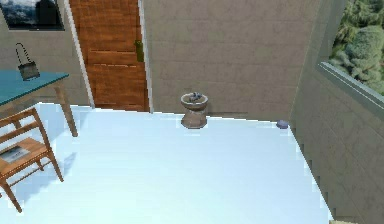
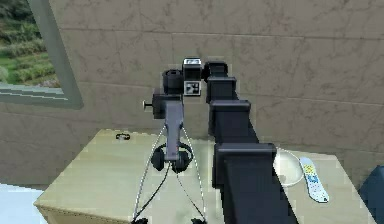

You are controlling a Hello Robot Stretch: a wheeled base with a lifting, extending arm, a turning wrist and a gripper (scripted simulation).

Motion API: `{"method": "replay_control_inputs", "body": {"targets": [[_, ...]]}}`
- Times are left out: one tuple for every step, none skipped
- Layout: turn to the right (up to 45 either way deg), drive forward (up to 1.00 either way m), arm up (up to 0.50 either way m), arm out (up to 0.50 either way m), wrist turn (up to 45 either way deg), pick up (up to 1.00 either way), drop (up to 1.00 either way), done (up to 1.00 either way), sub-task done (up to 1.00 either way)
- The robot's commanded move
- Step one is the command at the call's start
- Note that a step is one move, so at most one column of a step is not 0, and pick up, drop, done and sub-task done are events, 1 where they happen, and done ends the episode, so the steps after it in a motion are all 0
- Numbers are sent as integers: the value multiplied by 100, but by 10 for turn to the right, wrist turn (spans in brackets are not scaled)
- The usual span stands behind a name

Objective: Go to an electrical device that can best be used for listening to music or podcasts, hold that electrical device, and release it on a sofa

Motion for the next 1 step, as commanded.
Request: {"method": "replay_control_inputs", "body": {"targets": [[0,0,0,0,450,0,0,0,0]]}}
